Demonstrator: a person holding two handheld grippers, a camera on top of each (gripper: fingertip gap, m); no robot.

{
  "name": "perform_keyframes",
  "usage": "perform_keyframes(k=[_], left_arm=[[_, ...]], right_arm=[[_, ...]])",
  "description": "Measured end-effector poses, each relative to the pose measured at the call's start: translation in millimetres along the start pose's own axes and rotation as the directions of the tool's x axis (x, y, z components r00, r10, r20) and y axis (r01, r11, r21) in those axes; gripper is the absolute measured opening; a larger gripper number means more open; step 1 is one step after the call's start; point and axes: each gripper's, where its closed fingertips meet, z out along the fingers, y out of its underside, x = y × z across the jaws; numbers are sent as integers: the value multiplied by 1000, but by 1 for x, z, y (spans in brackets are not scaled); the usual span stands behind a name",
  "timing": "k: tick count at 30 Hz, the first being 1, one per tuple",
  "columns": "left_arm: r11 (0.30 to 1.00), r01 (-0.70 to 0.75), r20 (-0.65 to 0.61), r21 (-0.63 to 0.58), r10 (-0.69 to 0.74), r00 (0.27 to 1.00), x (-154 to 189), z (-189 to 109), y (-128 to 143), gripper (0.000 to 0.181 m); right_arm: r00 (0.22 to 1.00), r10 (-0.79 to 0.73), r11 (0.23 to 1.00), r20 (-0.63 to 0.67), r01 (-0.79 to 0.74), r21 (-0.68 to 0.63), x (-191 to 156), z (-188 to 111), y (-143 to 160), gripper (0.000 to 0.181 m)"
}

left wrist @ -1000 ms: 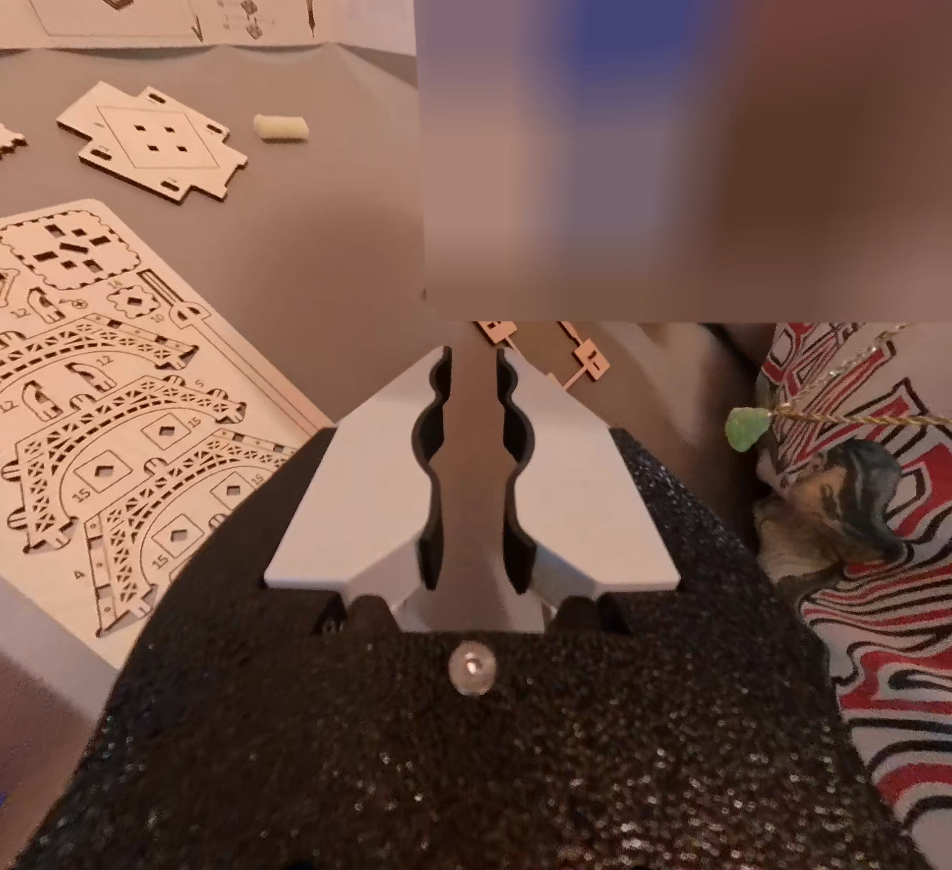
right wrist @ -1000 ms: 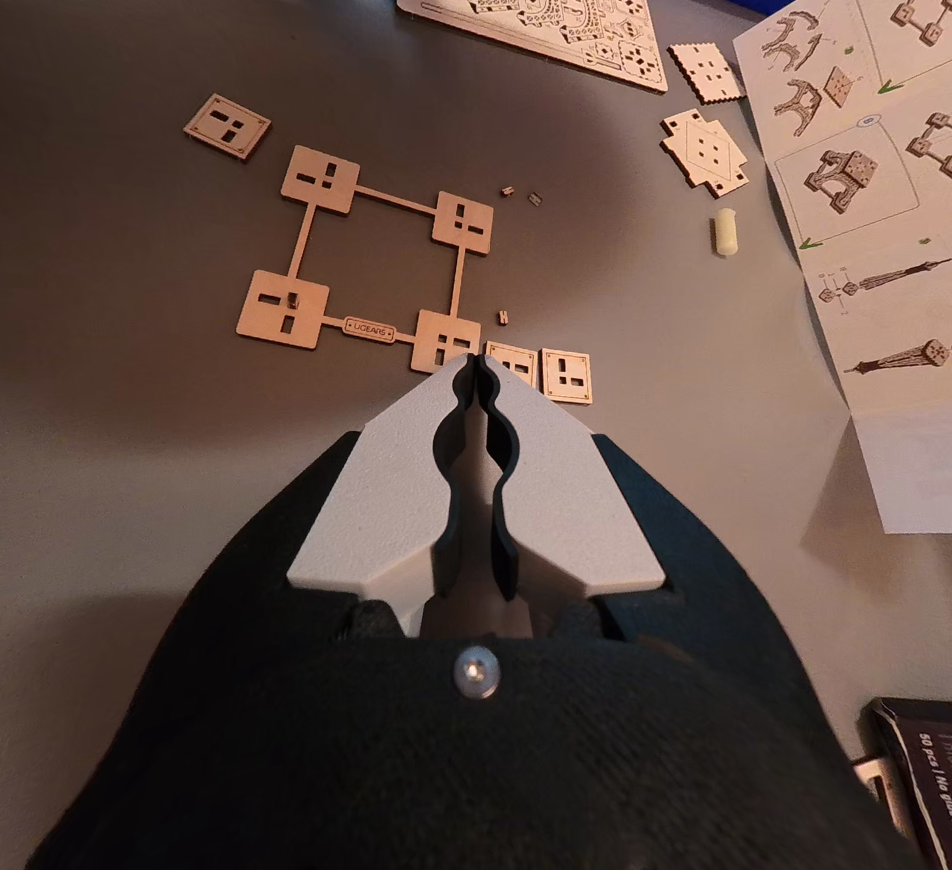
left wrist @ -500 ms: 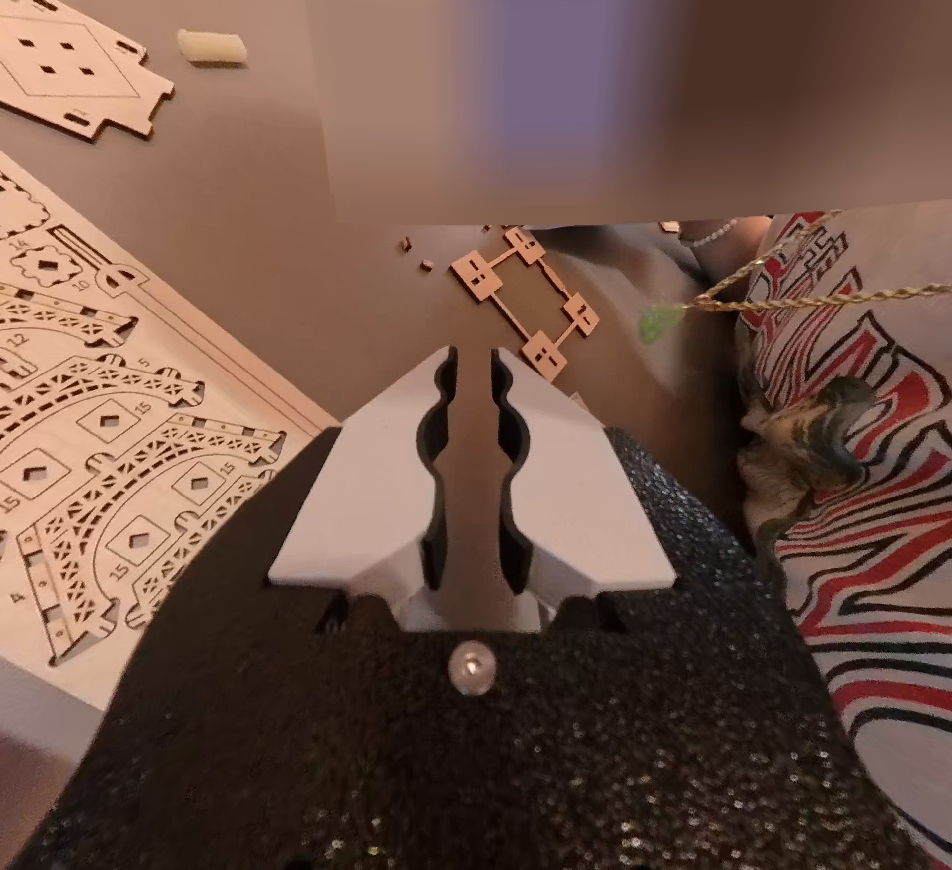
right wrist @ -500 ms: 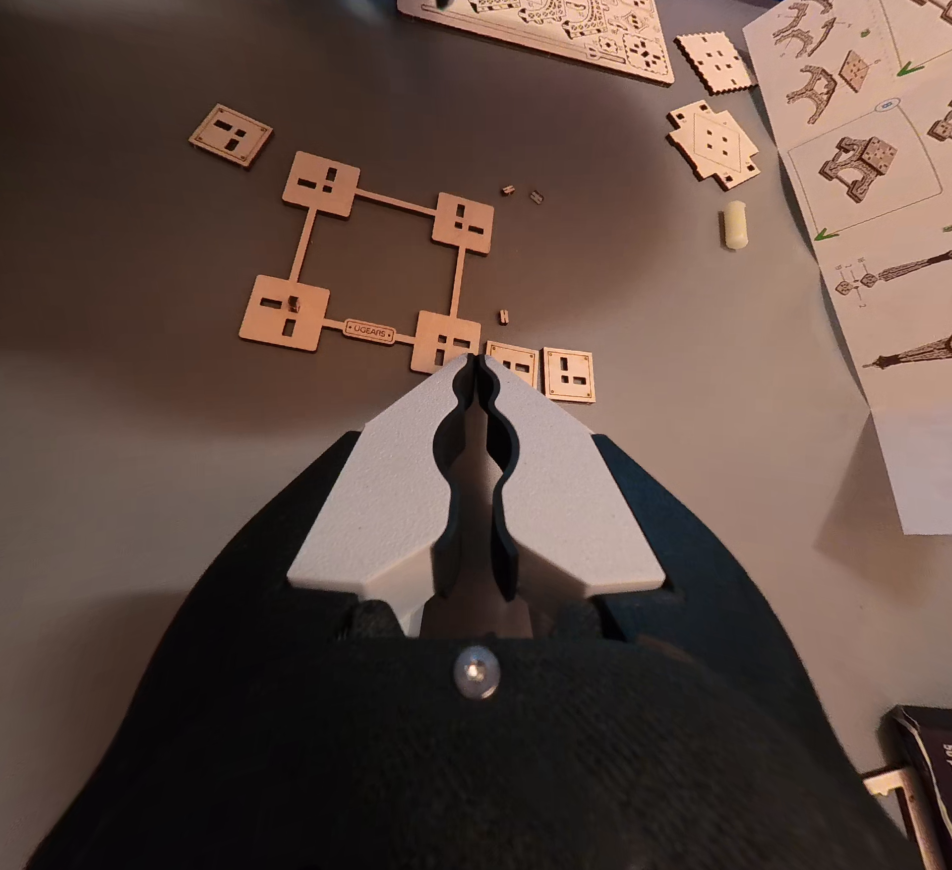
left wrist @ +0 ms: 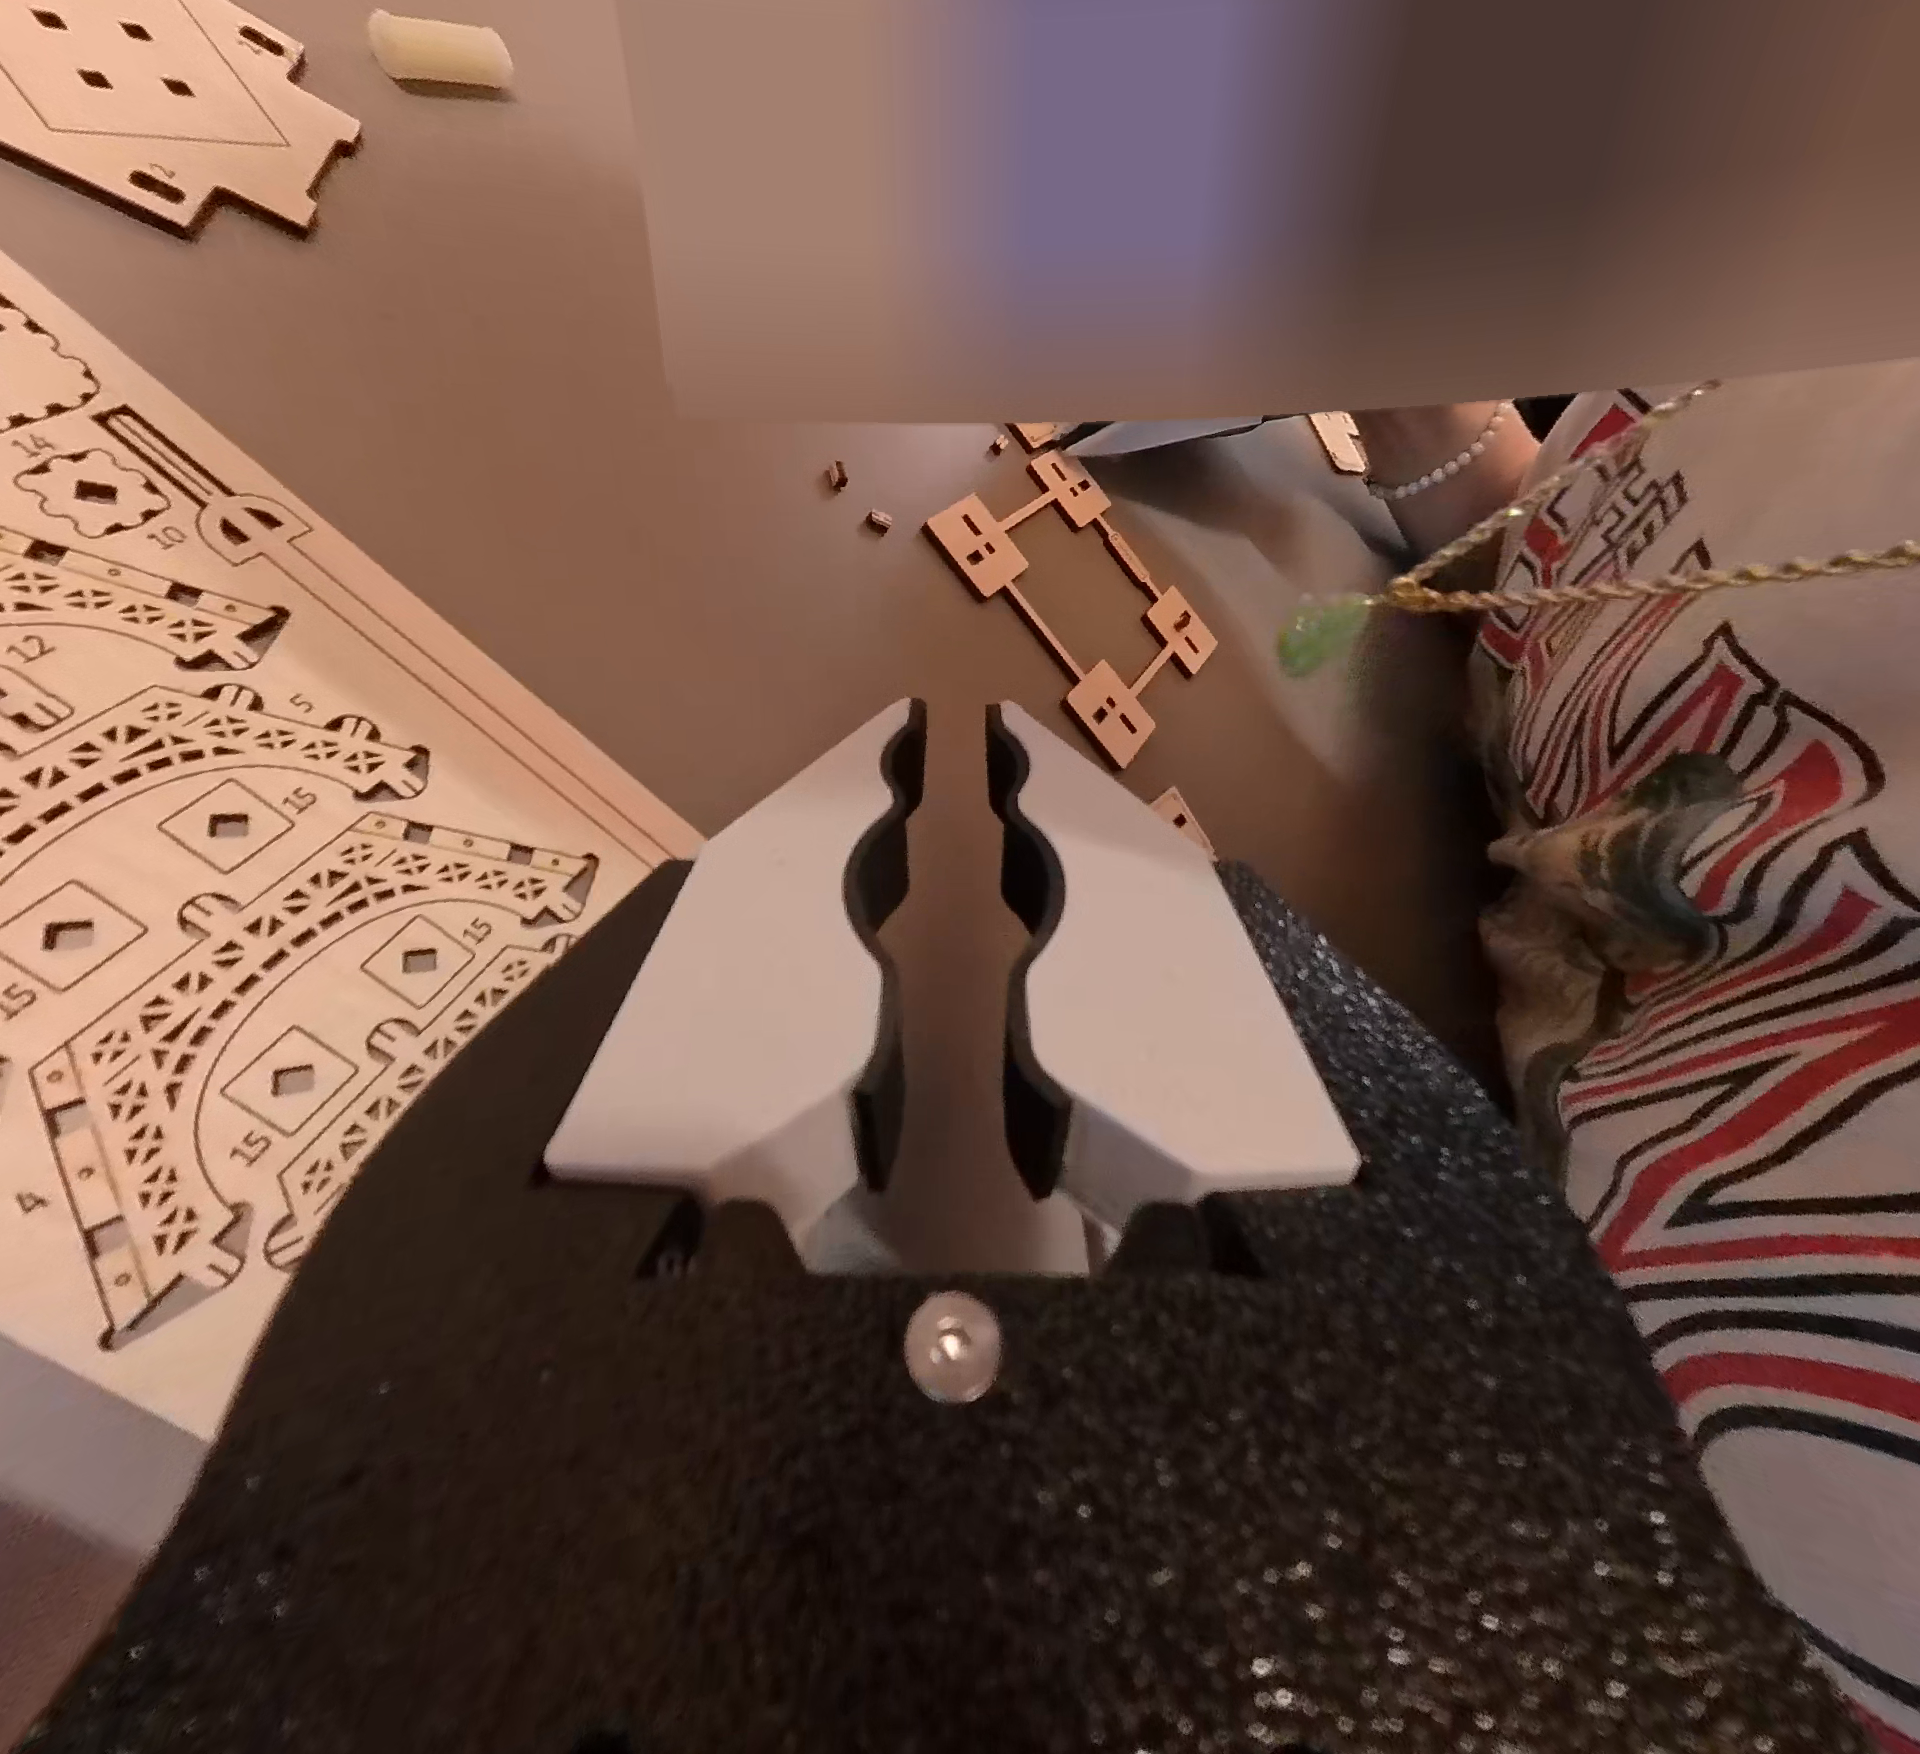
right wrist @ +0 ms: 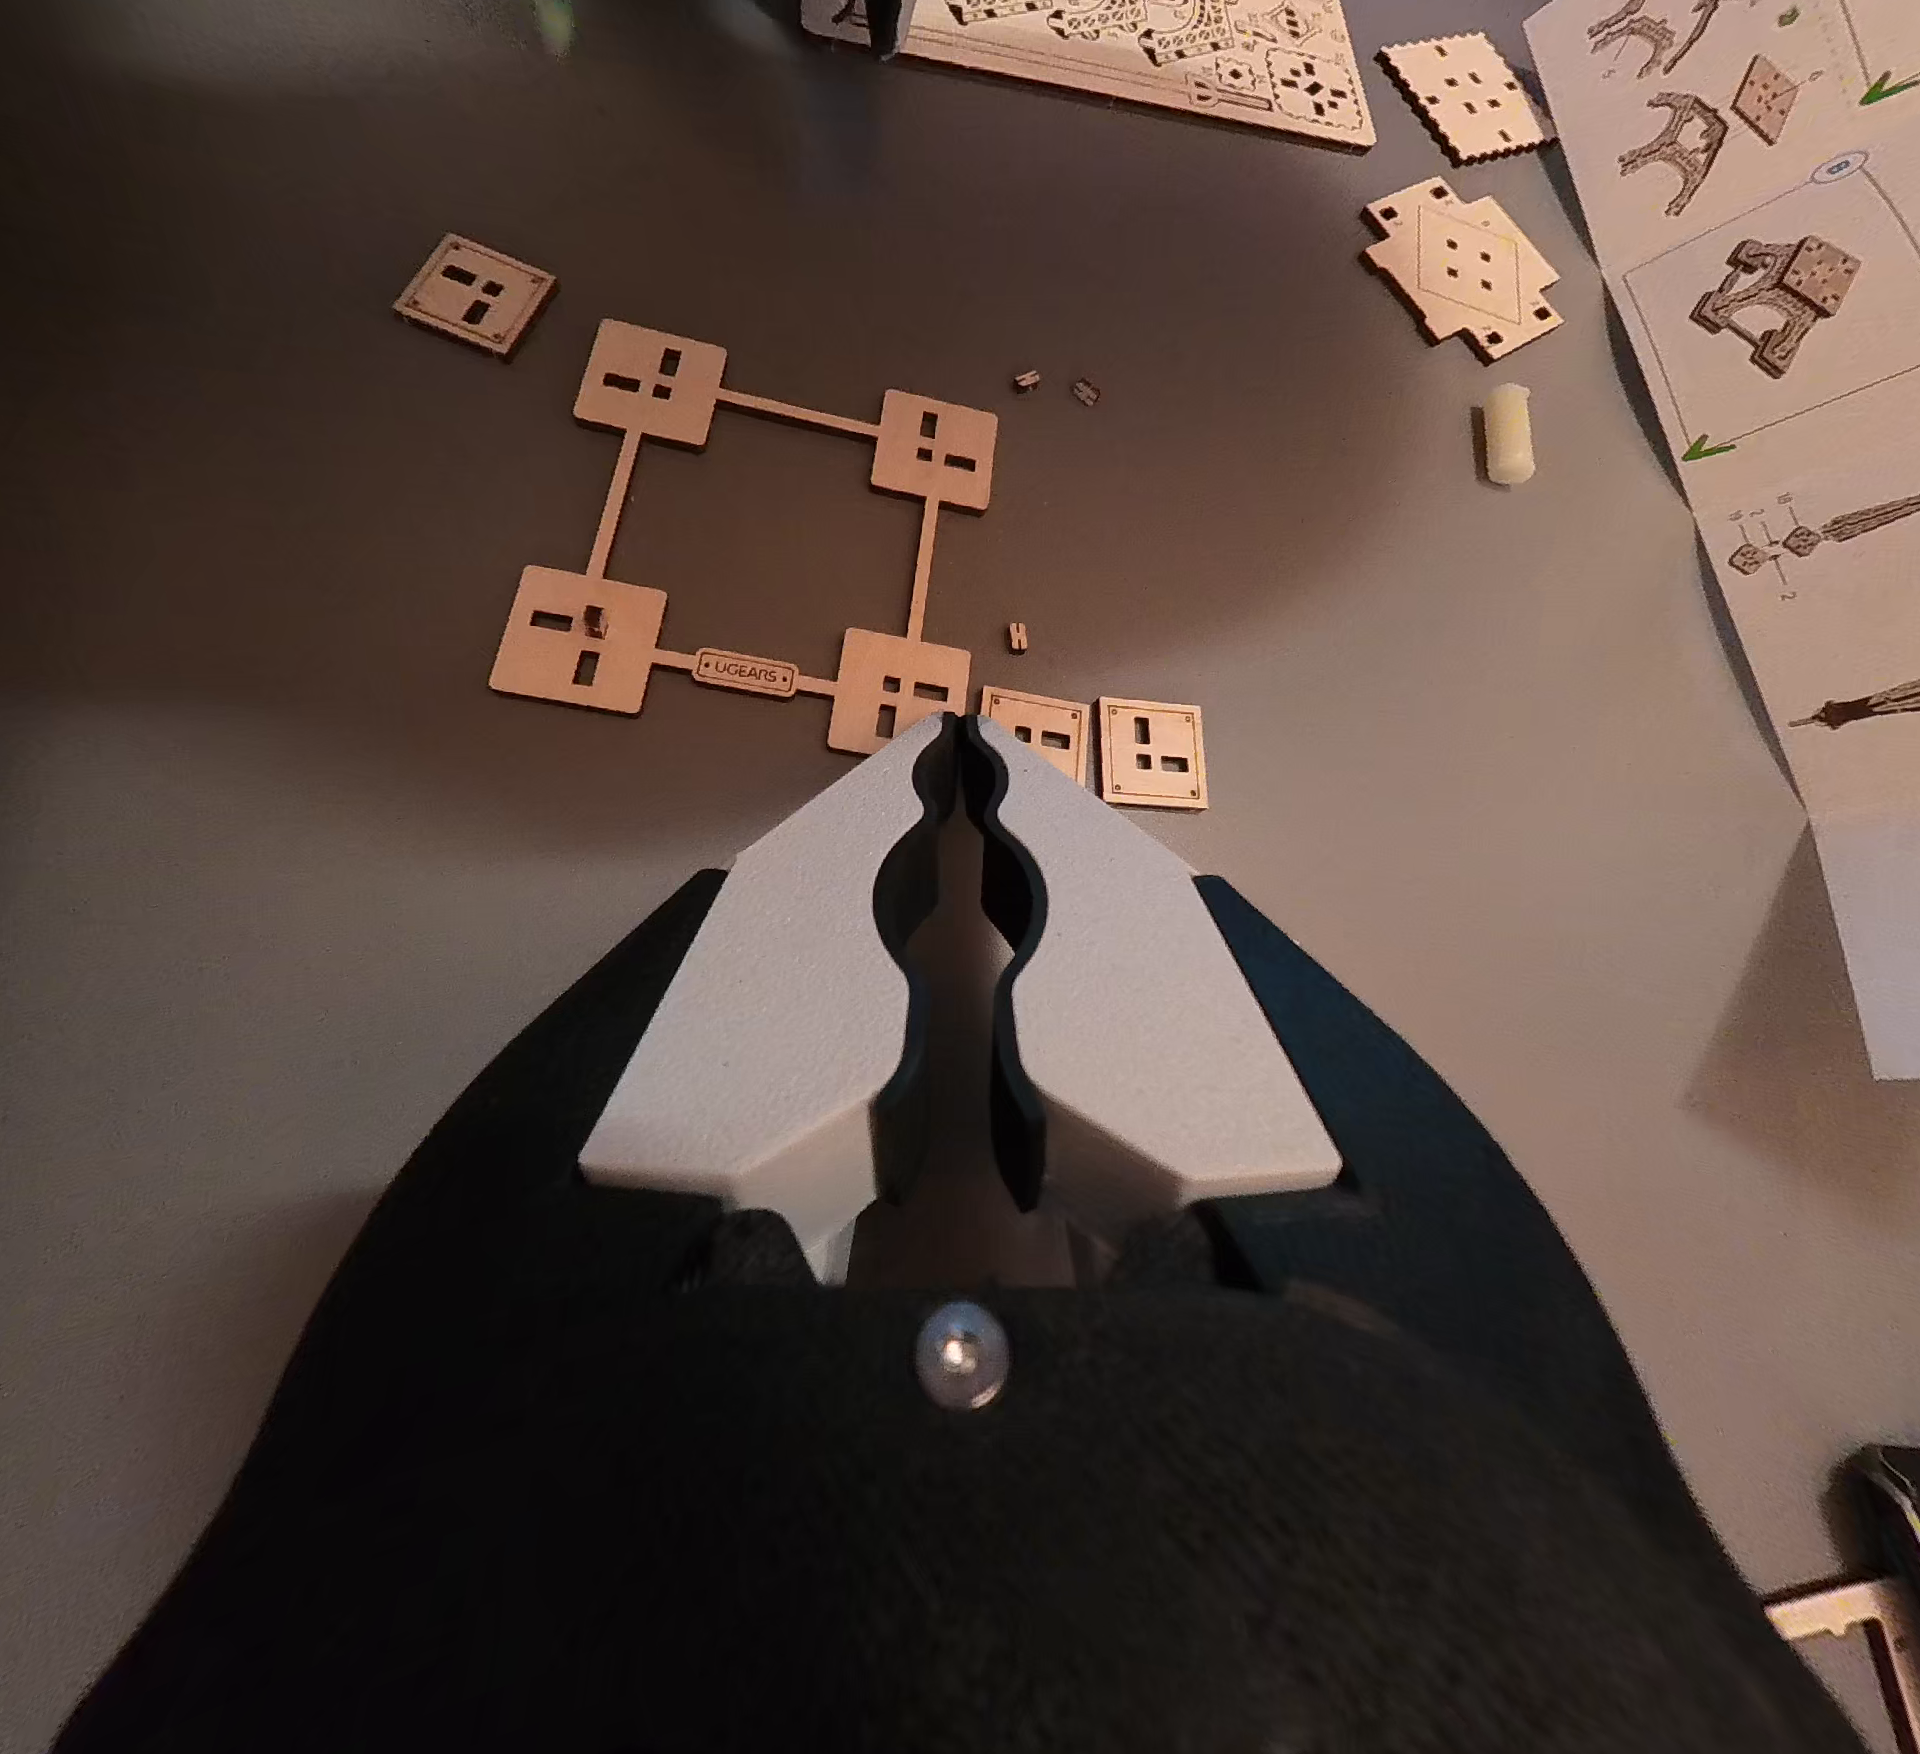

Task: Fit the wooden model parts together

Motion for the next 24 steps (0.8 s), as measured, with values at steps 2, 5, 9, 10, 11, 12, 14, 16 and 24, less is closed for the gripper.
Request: perform_keyframes(k=[2,5,9,10,11,12,14,16,24], left_arm=[[1000,1,-3,2,-1,1000,0,0,0,8],[1000,-2,-8,-4,2,1000,1,1,0,8],[1000,-3,-9,-9,2,1000,1,1,1,8],[1000,-2,-9,-9,1,1000,1,1,1,8],[1000,0,-8,-8,0,1000,1,1,1,8],[1000,0,-7,-9,0,1000,1,1,1,8],[1000,-1,-7,-10,1,1000,1,1,1,8],[1000,-3,-5,-12,3,1000,0,2,1,8],[1000,-23,2,-21,23,1000,1,3,2,7]], right_arm=[[1000,-1,1000,-1,1,0,0,0,0,0],[1000,0,1000,0,0,0,0,0,0,0],[1000,2,1000,2,-2,0,0,0,0,0],[1000,2,1000,1,-2,0,0,0,0,0],[1000,2,1000,2,-2,0,0,0,0,0],[1000,2,1000,2,-2,0,0,0,0,0],[1000,2,1000,2,-2,0,0,0,0,0],[1000,2,1000,2,-2,0,0,0,0,0],[1000,1,1000,0,-1,0,0,0,0,0]])
